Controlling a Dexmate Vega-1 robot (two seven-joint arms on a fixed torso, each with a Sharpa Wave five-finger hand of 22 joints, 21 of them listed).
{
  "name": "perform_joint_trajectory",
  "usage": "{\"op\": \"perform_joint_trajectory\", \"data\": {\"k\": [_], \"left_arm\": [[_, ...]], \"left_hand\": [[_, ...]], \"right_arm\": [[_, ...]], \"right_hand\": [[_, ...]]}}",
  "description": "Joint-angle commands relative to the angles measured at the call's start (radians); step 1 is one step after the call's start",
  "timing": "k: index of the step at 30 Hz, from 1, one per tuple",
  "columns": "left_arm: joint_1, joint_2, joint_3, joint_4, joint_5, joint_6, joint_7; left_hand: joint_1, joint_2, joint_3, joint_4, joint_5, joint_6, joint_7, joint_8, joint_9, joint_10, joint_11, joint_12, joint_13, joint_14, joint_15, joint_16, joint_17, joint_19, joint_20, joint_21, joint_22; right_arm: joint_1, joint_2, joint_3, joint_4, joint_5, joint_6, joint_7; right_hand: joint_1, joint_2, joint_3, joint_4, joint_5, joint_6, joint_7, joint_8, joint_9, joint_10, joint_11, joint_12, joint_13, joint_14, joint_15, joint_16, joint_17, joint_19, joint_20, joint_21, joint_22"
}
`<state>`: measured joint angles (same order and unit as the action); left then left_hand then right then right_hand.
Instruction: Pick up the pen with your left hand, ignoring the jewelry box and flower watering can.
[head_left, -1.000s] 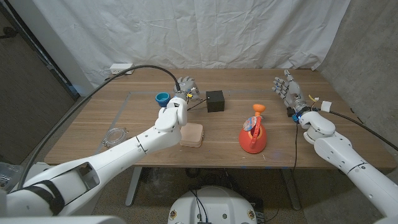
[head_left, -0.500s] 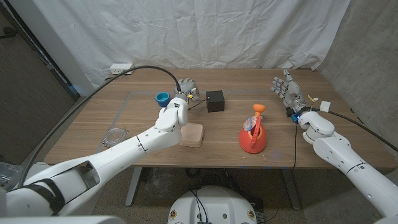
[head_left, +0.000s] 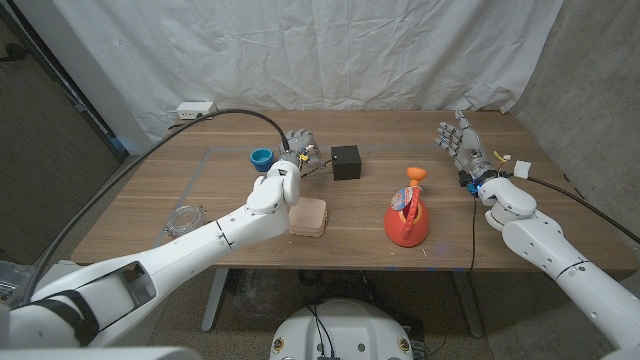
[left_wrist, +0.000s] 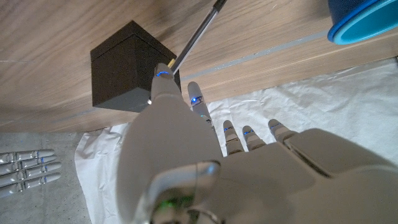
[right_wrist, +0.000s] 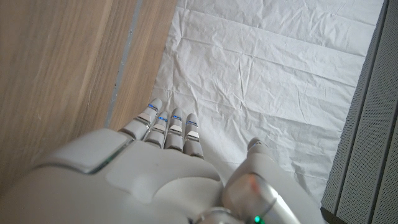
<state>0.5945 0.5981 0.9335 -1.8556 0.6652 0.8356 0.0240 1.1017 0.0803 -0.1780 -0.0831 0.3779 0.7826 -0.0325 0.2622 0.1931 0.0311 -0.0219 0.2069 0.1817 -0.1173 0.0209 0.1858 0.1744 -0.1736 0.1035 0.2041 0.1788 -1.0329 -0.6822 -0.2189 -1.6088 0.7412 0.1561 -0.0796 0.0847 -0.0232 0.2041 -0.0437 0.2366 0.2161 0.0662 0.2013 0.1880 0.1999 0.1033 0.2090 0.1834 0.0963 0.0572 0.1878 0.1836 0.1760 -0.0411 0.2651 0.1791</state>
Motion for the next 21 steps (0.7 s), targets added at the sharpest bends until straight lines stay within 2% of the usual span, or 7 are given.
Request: {"op": "perform_joint_trajectory", "data": {"k": [1,8,21], "left_arm": [[0.009,0.003,-0.009,0.006,-0.019,-0.028,0.031],[0.011,-0.005,-0.018,0.019,-0.035,-0.050,0.049],[-0.006,-0.021,0.004,0.044,-0.023,-0.069,0.054]], "left_hand": [[0.006,0.009,-0.009,0.003,0.004,-0.002,-0.005,-0.003,0.006,-0.002,0.001,0.000,0.003,-0.001,0.000,-0.001,0.004,-0.024,0.009,0.001,0.003],[0.008,0.010,-0.011,0.003,0.005,-0.011,-0.008,-0.009,0.007,-0.005,0.002,-0.002,0.003,-0.001,0.000,-0.001,0.004,-0.023,0.011,0.000,0.003],[0.012,0.012,-0.012,0.002,0.006,-0.015,-0.010,-0.015,0.009,-0.008,0.001,-0.003,0.004,-0.002,0.001,-0.002,0.004,-0.022,0.018,0.000,0.003]], "right_arm": [[-0.004,-0.002,-0.003,-0.015,-0.008,-0.007,-0.013],[-0.001,-0.003,-0.004,-0.017,-0.010,-0.012,-0.016],[-0.007,-0.008,0.005,-0.024,-0.009,-0.011,-0.020]], "right_hand": [[-0.002,0.001,-0.002,0.000,0.005,0.002,-0.006,-0.003,0.004,0.005,0.005,0.003,0.002,0.007,0.006,0.003,0.004,0.009,0.004,-0.003,0.002],[-0.002,0.001,-0.003,0.000,0.005,0.002,-0.006,-0.003,0.004,0.006,0.005,0.003,0.002,0.007,0.006,0.003,0.004,0.010,0.005,-0.006,0.002],[-0.002,0.001,-0.005,-0.001,0.005,0.001,-0.005,-0.004,0.004,0.007,0.004,0.003,0.002,0.007,0.007,0.002,0.004,0.012,0.003,-0.009,0.003]]}}
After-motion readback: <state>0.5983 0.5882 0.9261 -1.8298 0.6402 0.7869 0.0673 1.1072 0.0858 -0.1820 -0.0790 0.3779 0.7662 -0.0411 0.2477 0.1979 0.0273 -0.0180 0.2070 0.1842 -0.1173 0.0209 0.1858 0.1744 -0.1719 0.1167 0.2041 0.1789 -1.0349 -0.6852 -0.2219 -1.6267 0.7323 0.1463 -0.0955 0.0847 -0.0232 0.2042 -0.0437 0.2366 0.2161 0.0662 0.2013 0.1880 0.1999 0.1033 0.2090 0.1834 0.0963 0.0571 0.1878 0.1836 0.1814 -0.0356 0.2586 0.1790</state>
